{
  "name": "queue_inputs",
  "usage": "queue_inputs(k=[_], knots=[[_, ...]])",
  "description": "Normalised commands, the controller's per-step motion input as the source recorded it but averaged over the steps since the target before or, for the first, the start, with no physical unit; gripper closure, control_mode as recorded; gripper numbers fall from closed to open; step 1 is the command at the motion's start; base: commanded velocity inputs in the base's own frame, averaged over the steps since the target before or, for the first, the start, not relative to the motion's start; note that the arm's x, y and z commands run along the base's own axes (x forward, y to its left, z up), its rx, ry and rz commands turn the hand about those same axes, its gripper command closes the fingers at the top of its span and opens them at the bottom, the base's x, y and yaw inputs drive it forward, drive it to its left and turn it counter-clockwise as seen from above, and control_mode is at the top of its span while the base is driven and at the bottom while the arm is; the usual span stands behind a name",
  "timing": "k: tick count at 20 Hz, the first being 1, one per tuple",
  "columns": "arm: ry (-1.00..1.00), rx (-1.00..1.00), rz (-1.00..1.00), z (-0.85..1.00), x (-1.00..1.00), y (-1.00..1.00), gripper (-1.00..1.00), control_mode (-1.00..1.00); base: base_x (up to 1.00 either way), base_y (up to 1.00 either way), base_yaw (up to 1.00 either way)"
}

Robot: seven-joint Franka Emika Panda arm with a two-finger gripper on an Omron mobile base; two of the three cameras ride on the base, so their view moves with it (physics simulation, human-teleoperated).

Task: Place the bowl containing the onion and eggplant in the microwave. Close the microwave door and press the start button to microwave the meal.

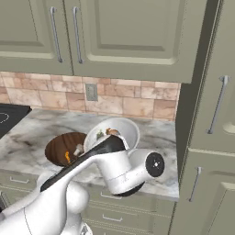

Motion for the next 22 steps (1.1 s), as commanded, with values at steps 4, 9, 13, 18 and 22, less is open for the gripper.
queue_inputs(k=[4,9,13,18,22], knots=[[-0.26,0.03,0.13,0.73,-0.84,0.51,1.0,-1.0,0.0,0.0,0.0],[-0.16,0.01,0.11,0.77,-0.65,0.64,1.0,-1.0,0.0,0.0,0.0],[-0.05,0.01,0.11,0.81,-0.52,0.49,1.0,-1.0,0.0,0.0,0.0],[0.03,0.06,0.09,0.65,-0.23,0.14,1.0,-1.0,0.0,0.0,0.0],[0.18,0.1,0.14,0.5,0.0,0.0,1.0,-1.0,0.0,0.0,0.0]])
